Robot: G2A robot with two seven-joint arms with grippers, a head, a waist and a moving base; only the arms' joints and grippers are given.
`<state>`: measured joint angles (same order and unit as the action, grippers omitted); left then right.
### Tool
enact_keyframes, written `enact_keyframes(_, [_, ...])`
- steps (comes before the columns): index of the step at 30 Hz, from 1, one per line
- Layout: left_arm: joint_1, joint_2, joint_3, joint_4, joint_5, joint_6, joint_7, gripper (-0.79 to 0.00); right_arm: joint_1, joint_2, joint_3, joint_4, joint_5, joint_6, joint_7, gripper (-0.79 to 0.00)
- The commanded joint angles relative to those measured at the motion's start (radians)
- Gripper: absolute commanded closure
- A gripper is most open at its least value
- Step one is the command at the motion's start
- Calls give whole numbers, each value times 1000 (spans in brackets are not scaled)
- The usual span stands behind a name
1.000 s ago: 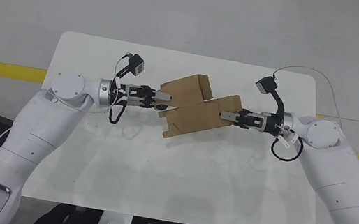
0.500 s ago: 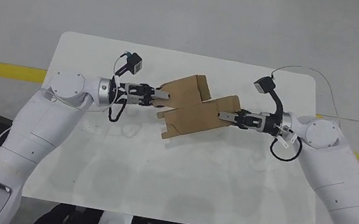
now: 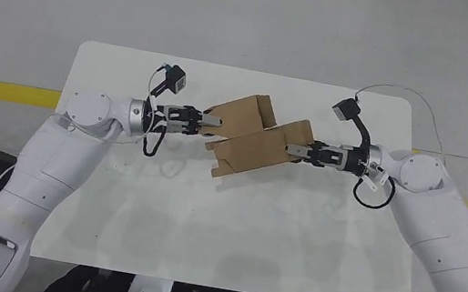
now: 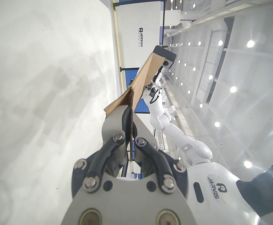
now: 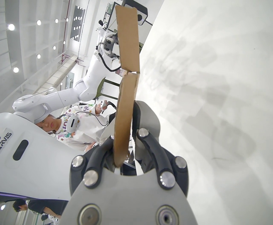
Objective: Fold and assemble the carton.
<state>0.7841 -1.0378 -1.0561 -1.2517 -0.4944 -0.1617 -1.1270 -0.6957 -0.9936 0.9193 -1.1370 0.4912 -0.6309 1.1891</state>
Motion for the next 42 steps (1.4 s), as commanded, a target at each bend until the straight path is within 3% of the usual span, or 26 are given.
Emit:
enact_keyframes(1, [1,1,-3,-6,7,-5,-5,0,3,4,12,12,-13,-4,-4,-785])
enact_keyframes(7, [-12,5,-6,-41,61,-19,-52,0,20,26,80,10,-88,-41,-41,-785])
enact_keyframes(13, [-24,4,5,-83,88,-32,-86,0,1,33,81,-97,-7,-57,-57,-785])
enact_keyframes(14, [-26,3,9,-91,89,-36,-91,0,-1,31,67,-124,20,-58,-58,-742])
enact_keyframes(15, [-26,1,12,-95,86,-37,-90,0,-1,29,53,-138,36,-57,-57,-631])
enact_keyframes(19, [-26,-4,26,-108,80,-42,-80,0,10,19,-19,-166,85,-64,-64,-548])
enact_keyframes(21, [-26,-5,31,-114,91,-46,-79,0,19,12,-54,-168,102,-68,-68,-372])
enact_keyframes(42, [-7,-9,17,-161,50,-42,-75,0,92,0,-184,-36,95,-65,-65,-351])
